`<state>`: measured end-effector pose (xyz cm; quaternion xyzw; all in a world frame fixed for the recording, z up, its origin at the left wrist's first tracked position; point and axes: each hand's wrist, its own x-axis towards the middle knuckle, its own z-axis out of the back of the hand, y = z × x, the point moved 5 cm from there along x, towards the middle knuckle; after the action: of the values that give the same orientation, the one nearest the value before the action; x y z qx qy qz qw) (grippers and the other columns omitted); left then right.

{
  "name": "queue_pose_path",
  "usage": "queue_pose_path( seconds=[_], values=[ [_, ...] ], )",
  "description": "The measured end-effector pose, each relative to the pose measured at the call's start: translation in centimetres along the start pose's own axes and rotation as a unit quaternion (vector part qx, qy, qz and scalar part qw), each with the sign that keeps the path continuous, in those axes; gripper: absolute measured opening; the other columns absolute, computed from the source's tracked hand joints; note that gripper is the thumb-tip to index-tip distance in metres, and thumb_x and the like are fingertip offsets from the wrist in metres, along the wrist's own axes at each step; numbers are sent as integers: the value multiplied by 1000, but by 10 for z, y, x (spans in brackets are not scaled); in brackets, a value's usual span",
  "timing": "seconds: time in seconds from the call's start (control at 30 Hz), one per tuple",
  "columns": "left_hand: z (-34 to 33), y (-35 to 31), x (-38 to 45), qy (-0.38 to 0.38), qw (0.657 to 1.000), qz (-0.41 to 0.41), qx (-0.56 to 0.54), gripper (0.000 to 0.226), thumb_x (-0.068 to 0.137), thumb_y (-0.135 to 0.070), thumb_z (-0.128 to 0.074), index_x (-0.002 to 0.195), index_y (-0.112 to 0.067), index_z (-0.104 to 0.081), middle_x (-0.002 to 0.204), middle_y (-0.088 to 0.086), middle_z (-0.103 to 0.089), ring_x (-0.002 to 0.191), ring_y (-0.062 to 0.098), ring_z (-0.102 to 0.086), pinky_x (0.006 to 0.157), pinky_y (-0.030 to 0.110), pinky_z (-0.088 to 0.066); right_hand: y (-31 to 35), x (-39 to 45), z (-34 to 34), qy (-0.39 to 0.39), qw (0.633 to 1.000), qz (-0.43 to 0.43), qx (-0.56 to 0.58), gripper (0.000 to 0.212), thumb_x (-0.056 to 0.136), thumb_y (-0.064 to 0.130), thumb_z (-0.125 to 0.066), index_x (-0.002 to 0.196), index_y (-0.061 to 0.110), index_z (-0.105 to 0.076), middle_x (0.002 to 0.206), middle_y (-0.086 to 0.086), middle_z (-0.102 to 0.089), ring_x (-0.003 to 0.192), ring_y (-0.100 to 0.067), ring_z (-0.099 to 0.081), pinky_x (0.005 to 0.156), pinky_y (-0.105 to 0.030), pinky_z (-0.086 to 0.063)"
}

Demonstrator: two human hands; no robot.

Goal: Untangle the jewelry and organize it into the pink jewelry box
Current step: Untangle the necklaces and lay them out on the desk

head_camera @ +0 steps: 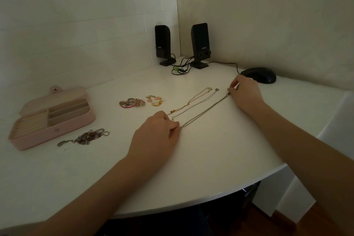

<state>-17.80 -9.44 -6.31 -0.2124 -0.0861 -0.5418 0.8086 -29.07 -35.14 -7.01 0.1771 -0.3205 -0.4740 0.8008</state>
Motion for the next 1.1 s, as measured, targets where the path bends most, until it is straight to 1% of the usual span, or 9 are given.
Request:
queue_pose_path(
  seconds=[0.1, 0.2, 0.4, 0.57, 0.77, 0.87, 0.97, 1.03, 1.1],
  values=[
    [3, 0, -2, -23, 1000, -4, -10, 36, 93, -41, -46, 121, -23, -61, 110, -6, -56, 104, 14, -50, 85, 29, -45, 6, -3, 3, -14, 1000, 15, -10, 17, 95, 19, -51, 105, 7, -57, 107, -14, -60, 85, -20, -54, 74, -29, -42],
    [1, -4, -4, 13, 993, -108, -37, 49, 94, -44, -35, 132, -19, -52, 134, -2, -54, 126, 15, -46, 104, 23, -30, 15, -17, 10, -26, 999, 45, 7, 26, 98, 24, -44, 116, 10, -57, 115, -13, -61, 97, -24, -58, 85, -35, -47],
    [-21, -6, -15, 216, 968, -128, 11, 70, 90, -58, -10, 149, -23, 2, 157, -10, 7, 137, -6, 12, 111, 18, 11, 24, -41, -21, 197, 954, 110, -196, 60, 99, 48, -16, 150, 17, -13, 159, -3, -12, 146, -20, -9, 116, -42, -11],
    [-24, 0, -13, 224, 967, -107, 60, 76, 87, -64, -9, 149, -23, 8, 157, -7, 13, 141, 3, 16, 117, 28, 7, 22, -41, -22, 207, 952, 98, -201, 62, 99, 49, -15, 151, 17, -5, 159, 0, -3, 146, -15, 0, 118, -44, -5],
    [-8, 6, -20, 142, 982, -125, 17, 73, 84, -65, -3, 146, -29, 14, 151, -15, 26, 137, -1, 25, 116, 27, 10, 52, -65, -12, 112, 978, 149, -98, 53, 102, 36, -23, 151, 18, -12, 158, 0, -14, 146, -13, -5, 118, -38, -3],
    [15, 35, -29, 69, 991, -114, 12, 73, 84, -66, 0, 147, -30, 4, 152, -16, 19, 138, -3, 20, 112, 20, 11, 90, -90, -15, 101, 971, 218, -22, 42, 101, 29, -32, 143, 21, -37, 150, 2, -36, 144, -14, -20, 119, -40, -8],
    [54, 93, -43, -23, 999, -26, -29, 47, 95, -37, -44, 139, -20, -40, 154, -8, -19, 138, 7, -25, 112, 27, -18, 140, -118, -23, 97, 954, 278, 52, 31, 96, 20, -46, 126, 23, -56, 127, 2, -59, 122, -19, -51, 106, -43, -34],
    [77, 137, -56, -81, 996, 36, -14, 32, 89, -12, -58, 121, -15, -60, 140, 1, -47, 122, 21, -50, 102, 32, -35, 178, -135, -38, 130, 933, 329, 67, 31, 94, 20, -50, 124, 23, -58, 125, 2, -61, 115, -19, -54, 101, -40, -38],
    [84, 167, -69, -52, 994, 96, 4, 30, 89, -12, -58, 119, -13, -61, 130, 1, -54, 122, 23, -49, 100, 27, -31, 216, -151, -64, 183, 902, 390, 34, 36, 94, 28, -51, 131, 24, -52, 132, 3, -56, 123, -18, -47, 104, -35, -32]
  ],
)
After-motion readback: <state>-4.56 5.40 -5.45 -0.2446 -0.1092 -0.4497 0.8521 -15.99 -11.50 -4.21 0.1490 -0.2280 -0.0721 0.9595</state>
